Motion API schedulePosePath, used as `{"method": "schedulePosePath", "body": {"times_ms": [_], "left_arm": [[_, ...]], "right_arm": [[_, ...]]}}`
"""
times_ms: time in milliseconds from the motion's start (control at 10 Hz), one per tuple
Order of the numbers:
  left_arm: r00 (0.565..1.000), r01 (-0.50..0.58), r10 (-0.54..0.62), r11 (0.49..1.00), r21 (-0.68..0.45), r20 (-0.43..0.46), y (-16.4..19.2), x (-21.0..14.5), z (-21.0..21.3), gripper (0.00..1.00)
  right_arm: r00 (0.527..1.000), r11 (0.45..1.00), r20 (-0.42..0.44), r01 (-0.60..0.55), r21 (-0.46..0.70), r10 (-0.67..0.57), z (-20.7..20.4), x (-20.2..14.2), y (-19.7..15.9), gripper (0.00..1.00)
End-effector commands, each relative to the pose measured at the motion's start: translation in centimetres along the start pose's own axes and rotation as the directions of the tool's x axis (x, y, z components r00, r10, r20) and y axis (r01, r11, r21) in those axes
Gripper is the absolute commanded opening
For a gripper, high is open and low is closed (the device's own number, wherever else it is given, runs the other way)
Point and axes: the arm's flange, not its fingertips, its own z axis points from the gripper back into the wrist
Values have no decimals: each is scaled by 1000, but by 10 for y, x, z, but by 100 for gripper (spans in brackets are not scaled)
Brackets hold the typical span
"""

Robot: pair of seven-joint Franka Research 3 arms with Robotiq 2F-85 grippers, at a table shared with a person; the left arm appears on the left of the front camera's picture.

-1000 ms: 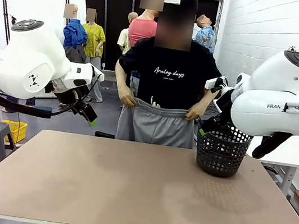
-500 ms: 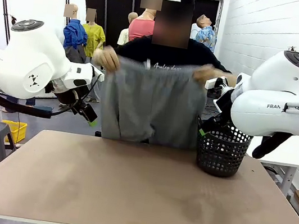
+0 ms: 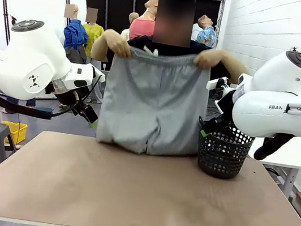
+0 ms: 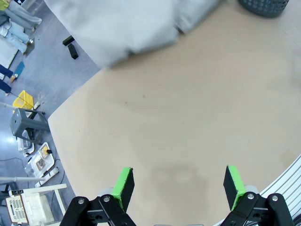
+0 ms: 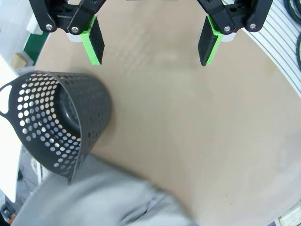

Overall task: Fold the training pants.
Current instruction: Grab both ends of the Training pants handed by a person.

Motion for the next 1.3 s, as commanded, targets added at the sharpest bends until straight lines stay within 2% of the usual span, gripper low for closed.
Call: {"method": "schedulePosePath", "body": {"times_ms": [0,1200], "left_arm": [[1000,4,-4,1000,-1,-1,1,-1,0,100],[1000,4,-4,1000,-1,-1,1,-1,0,100]], "right_arm": [[1000,1000,0,0,0,0,0,0,0,100],[1000,1000,0,0,0,0,0,0,0,100]]}}
